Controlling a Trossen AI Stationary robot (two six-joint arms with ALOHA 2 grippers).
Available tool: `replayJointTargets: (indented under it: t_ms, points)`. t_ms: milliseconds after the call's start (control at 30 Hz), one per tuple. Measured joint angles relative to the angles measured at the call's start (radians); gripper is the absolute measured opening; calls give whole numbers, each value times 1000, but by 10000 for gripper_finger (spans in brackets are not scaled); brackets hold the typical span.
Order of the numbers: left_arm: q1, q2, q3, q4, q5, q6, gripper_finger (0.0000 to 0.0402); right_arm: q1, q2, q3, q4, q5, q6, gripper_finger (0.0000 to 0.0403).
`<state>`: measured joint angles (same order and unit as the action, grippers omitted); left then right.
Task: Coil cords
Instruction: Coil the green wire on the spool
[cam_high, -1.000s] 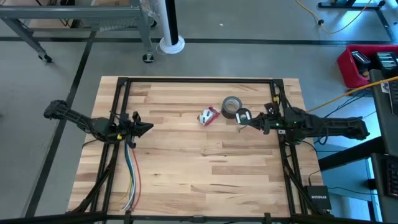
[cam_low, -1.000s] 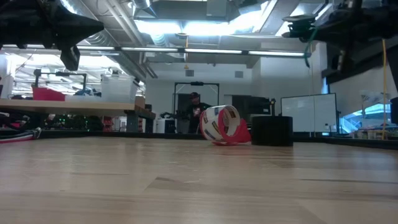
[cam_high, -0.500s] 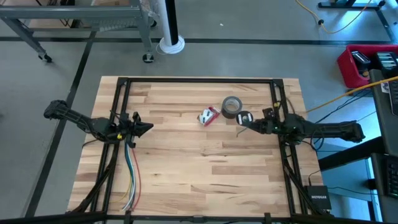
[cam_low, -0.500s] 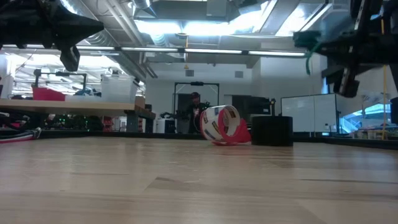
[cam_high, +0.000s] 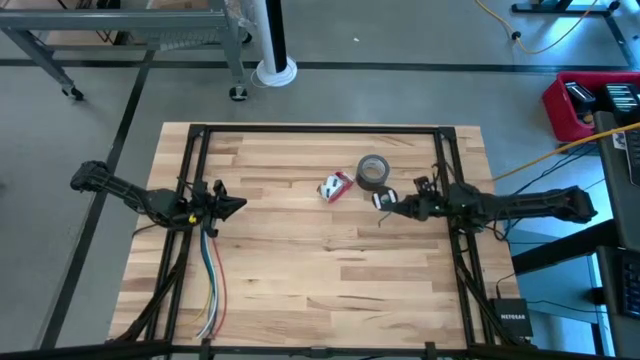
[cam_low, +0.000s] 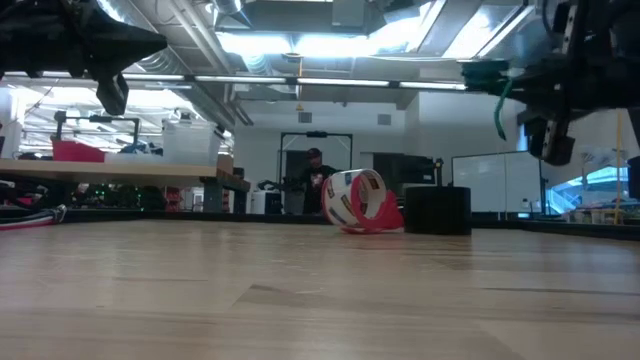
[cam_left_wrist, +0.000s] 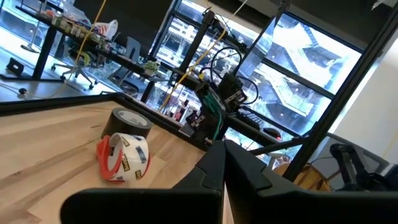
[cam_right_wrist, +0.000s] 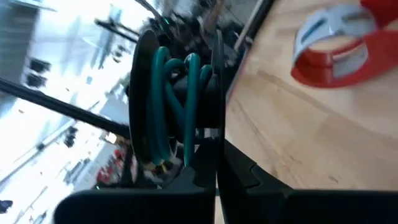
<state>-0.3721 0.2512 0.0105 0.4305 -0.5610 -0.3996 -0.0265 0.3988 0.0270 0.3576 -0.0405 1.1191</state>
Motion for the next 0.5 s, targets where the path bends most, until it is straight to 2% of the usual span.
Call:
replayJointTargets:
  t_ms: [233,433,500]
  points:
    - [0,0,0,0,-12,0,0,1,209,160,2,-24,-104,1]
    - [0,0,0,0,-12,1,0,1,481,268,-1,-45,-156,1]
    - [0,0,0,0,-12,-3,0,1,587,270,54,-64,-153,1]
